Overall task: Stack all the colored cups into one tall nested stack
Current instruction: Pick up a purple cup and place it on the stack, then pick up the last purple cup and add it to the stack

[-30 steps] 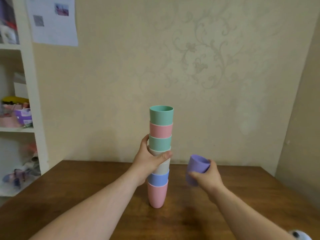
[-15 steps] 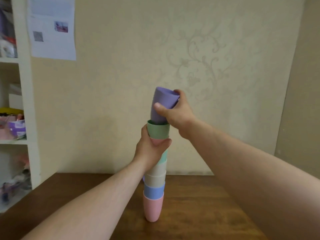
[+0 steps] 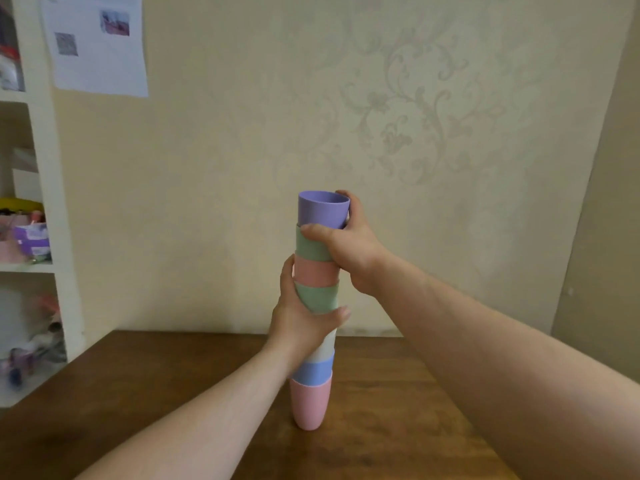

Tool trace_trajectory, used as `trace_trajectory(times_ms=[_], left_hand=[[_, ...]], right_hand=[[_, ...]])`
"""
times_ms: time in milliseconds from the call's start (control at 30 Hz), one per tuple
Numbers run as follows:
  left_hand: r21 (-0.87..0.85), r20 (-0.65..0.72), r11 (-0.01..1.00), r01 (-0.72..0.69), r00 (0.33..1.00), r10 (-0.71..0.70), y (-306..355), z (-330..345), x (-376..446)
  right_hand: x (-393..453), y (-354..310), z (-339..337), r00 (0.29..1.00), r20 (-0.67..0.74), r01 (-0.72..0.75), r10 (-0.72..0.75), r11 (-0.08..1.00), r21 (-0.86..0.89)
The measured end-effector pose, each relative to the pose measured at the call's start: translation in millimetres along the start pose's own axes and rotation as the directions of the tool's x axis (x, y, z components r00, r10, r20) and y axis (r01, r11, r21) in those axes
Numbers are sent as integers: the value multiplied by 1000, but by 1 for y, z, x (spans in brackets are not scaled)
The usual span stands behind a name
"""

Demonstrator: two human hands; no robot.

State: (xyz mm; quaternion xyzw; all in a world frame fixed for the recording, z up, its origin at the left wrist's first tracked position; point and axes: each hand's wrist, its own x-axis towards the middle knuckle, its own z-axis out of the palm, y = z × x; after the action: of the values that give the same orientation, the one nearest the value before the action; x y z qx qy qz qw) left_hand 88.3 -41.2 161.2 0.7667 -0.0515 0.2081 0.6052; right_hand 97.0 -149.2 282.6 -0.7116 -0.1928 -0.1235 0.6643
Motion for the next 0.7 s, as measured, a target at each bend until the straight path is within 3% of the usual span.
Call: trace_trajectory(times_ms=[167, 267, 367, 433, 533, 633, 700], left_hand=[[1, -75, 997, 72, 995, -72, -28, -1, 9], [22, -147, 998, 63, 987, -59, -37, -18, 25], [2, -255, 998, 62, 965, -59, -49, -31, 44], [-11, -280, 998, 57, 958, -58, -57, -33, 53], [-11, -240, 998, 58, 969, -59, -65, -31, 65], [-17, -187, 999, 44, 981, -47, -72, -27, 69], [-26, -185, 999, 33, 982, -38, -75, -26, 69]], right_hand=[[3, 15, -4, 998, 70, 7, -9, 1000, 23], [12, 40, -8, 998, -53, -41, 43, 998, 44], [22, 94, -4, 991, -119, -89, 55, 949, -302], [27, 133, 1, 995, -50, -100, 87, 808, -580], [41, 184, 10, 973, 49, -100, 224, 609, -787], [49, 219, 17, 935, 204, 111, 291, 307, -945], [51, 239, 21, 906, 304, 288, 294, 97, -953]])
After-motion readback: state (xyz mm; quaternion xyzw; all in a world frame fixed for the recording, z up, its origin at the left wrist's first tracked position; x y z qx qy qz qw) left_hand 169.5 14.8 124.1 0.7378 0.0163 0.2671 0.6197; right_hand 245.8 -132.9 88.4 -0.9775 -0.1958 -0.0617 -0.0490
